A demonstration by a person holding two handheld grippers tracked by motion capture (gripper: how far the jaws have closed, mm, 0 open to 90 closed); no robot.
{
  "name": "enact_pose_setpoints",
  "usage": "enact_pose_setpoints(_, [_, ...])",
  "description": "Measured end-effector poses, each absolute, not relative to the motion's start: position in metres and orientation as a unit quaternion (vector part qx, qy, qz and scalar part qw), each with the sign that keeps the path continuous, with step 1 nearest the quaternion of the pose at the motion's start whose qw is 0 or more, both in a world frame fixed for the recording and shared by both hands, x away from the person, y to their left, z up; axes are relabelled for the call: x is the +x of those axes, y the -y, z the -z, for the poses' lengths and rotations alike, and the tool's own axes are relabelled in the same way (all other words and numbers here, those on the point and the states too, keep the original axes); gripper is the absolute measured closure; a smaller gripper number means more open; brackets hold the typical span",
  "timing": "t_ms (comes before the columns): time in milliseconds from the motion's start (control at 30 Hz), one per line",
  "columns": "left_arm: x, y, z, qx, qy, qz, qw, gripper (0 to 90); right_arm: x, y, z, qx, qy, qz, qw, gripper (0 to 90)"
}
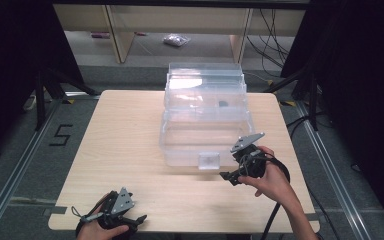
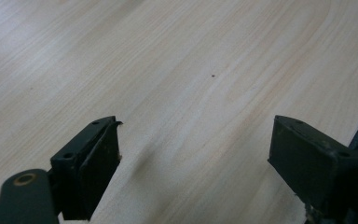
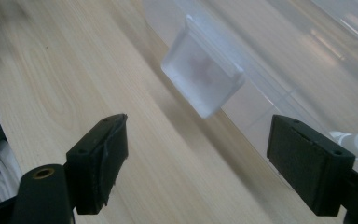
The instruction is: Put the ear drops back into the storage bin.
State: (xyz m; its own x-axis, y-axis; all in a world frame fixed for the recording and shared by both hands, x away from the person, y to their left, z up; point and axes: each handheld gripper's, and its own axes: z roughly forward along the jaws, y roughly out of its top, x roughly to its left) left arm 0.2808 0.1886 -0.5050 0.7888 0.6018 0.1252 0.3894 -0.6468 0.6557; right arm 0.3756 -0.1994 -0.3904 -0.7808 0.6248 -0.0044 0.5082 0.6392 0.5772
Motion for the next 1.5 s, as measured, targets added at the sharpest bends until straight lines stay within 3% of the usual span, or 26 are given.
enact_pose_setpoints(767, [0.280,-0.189,0.505,0.889,-0.282,-0.172,0.318,15.6,0.363,0.201,0.399,0.319,-0.898,-0.287,0.093,20.5])
enact_pose_setpoints(1233, [0.280,-0.189,0.504,0.889,-0.280,-0.173,0.318,15.6,0.358,0.203,0.411,0.287,-0.897,-0.315,0.119,20.5])
enact_pose_setpoints(1500, [0.279,-0.188,0.505,0.886,-0.285,-0.173,0.323,15.6,0.353,0.199,0.421,0.282,-0.902,-0.309,0.104,20.4])
